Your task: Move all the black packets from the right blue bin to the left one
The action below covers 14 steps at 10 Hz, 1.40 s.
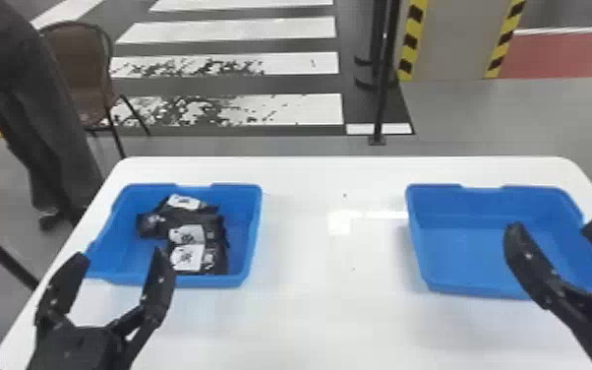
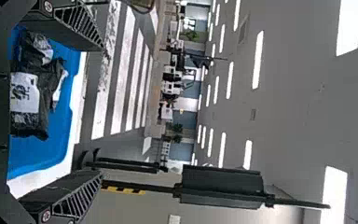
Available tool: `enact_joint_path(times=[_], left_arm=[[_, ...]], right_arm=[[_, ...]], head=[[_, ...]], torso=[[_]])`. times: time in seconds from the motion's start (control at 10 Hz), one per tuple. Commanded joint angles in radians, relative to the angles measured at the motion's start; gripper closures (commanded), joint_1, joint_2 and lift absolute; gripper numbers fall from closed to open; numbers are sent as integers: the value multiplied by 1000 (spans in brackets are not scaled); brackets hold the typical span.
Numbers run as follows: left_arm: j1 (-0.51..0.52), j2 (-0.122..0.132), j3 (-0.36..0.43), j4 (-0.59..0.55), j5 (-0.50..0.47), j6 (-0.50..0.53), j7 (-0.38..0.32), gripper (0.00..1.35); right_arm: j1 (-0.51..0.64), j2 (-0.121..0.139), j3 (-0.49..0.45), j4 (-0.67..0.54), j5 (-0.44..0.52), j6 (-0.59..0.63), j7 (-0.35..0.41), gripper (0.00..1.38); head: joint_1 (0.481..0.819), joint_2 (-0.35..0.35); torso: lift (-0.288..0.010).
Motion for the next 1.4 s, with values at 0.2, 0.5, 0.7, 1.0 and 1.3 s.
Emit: enact_joint_path(times=[0.2,0.5,0.7,1.0,1.3], left_arm=[[64,-1,37,-77,-90,46,-32,56],[94,-30,73,-104,-94,41,-35,56],[101,-39,87,-117,-102,41,-35,56],[108,-39,93,-134,-96,41,-33,56],[111,-39,91,-139,-98,39,-35,56]], right_arm=[[64,0,-7,-9,89,-9,46,121],[106,3,-5,-12,99,-26,62,124],[106,32,-39,-14,123,-26,57,124],[106,46,-61,-14,125,-26,55,133],[99,45,-61,-9,117,-28,57,133]], head=[[695,76],[695,101],[695,118],[695,84],[695,81]], torso=[[-140],[-140],[-140],[-140],[-140]])
